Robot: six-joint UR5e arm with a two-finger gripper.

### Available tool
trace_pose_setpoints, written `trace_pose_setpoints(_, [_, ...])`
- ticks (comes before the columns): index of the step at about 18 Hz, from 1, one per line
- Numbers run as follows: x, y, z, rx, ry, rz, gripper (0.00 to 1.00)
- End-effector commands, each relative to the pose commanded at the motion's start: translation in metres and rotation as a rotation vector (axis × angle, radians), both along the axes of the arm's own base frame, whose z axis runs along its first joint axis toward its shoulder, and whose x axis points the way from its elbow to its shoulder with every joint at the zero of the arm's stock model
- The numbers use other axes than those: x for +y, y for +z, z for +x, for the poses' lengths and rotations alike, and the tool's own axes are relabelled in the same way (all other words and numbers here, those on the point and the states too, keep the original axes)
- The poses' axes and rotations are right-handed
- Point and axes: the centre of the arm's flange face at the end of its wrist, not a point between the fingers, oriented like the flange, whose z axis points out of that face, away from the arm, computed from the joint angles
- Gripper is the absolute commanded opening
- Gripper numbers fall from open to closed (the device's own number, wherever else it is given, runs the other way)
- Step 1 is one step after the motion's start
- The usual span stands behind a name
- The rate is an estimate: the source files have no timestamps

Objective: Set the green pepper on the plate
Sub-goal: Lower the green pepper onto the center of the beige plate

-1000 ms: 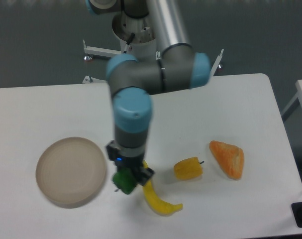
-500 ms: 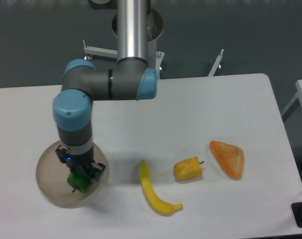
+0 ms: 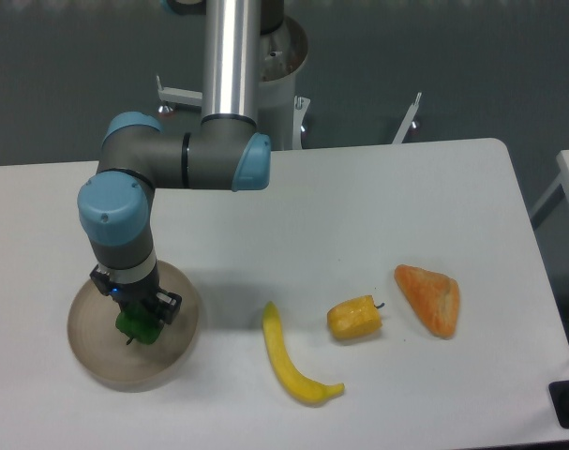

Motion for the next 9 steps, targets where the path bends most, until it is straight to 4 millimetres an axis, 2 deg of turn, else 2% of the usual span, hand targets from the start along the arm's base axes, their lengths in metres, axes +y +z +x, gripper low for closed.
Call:
trace_pose_setpoints(3, [-0.0039, -0.0088, 0.0033, -0.006, -0.002, -0.018, 0.43])
trace_pose_setpoints(9, [-0.0037, -0.0121, 0.0106, -0.012, -0.011, -0.019, 0.43])
